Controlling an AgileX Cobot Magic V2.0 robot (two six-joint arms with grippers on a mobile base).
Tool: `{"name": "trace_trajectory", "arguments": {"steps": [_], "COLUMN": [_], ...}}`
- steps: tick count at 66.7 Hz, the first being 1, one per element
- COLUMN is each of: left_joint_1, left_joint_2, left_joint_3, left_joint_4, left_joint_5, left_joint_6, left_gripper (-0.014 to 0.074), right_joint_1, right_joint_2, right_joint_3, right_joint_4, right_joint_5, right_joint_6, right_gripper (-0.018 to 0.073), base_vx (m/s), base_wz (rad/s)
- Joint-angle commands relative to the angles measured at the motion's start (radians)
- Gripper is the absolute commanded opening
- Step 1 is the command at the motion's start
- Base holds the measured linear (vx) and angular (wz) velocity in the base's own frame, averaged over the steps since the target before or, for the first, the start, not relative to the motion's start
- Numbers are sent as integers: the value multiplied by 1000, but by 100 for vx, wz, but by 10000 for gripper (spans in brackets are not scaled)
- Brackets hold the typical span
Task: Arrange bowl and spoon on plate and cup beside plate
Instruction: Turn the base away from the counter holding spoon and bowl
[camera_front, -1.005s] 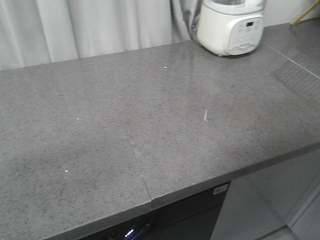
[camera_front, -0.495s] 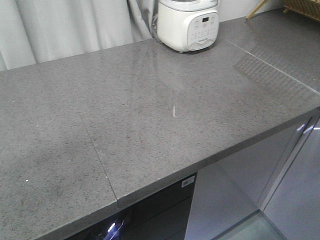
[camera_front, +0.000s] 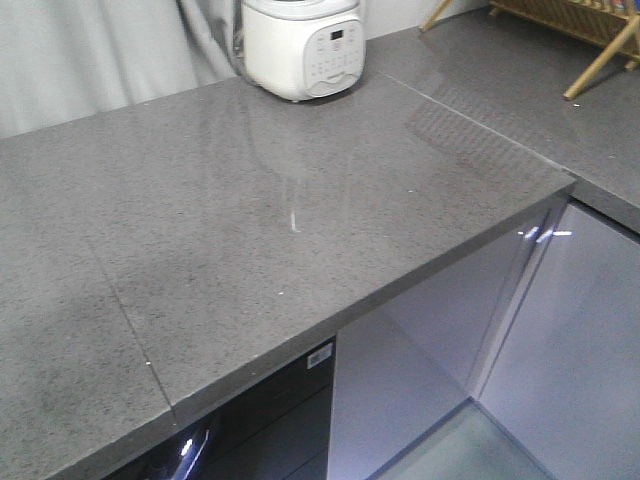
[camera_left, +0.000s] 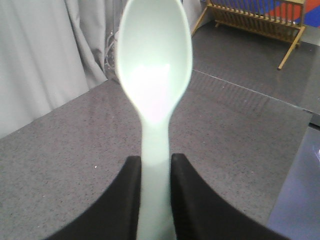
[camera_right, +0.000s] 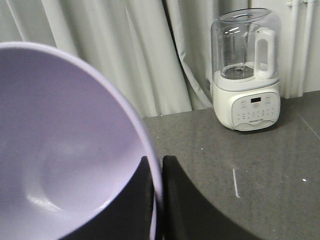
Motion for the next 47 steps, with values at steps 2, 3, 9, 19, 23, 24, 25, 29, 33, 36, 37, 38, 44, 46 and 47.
{"name": "trace_trajectory", "arguments": {"steps": [2, 3, 9, 19, 23, 24, 25, 29, 33, 36, 37, 38, 44, 46, 47], "left_joint_1": [-4, -4, -4, -4, -4, -4, -4, -4, -4, -4, -4, -4, -4, -4, -4], "left_joint_2": [-8, -8, -8, -8, -8, -8, -8, -8, -8, -8, -8, -8, -8, -8, -8], "left_joint_3": [-26, -26, -26, -26, -26, -26, -26, -26, -26, -26, -26, -26, -26, -26, -26], "left_joint_4": [-19, -19, -19, -19, -19, -19, -19, -19, -19, -19, -19, -19, -19, -19, -19], "left_joint_5": [-61, -61, -61, -61, -61, -61, -61, -61, -61, -61, -61, -61, -61, -61, -61], "left_joint_6": [0, 0, 0, 0, 0, 0, 0, 0, 0, 0, 0, 0, 0, 0, 0], "left_gripper": [-7, -7, -7, -7, -7, -7, -7, -7, -7, -7, -7, -7, -7, -7, -7], "right_joint_1": [-1, -1, -1, -1, -1, -1, -1, -1, -1, -1, -1, -1, -1, -1, -1], "right_joint_2": [-16, -16, -16, -16, -16, -16, -16, -16, -16, -16, -16, -16, -16, -16, -16], "right_joint_3": [-27, -27, -27, -27, -27, -27, -27, -27, -27, -27, -27, -27, -27, -27, -27], "right_joint_4": [61, 61, 61, 61, 61, 61, 61, 61, 61, 61, 61, 61, 61, 61, 61], "right_joint_5": [5, 5, 5, 5, 5, 5, 5, 5, 5, 5, 5, 5, 5, 5, 5], "right_joint_6": [-7, -7, -7, -7, -7, -7, -7, -7, -7, -7, -7, -7, -7, -7, -7], "right_gripper": [-6, -6, -6, -6, -6, -6, -6, -6, -6, -6, -6, -6, -6, -6, -6], "base_vx": [-1, -1, -1, -2, -2, -2, -2, -2, -2, -2, -2, -2, -2, -2, -2], "base_wz": [-28, -29, -30, -34, -37, -38, -39, -40, -41, -42, -42, -42, -42, -42, -43]}}
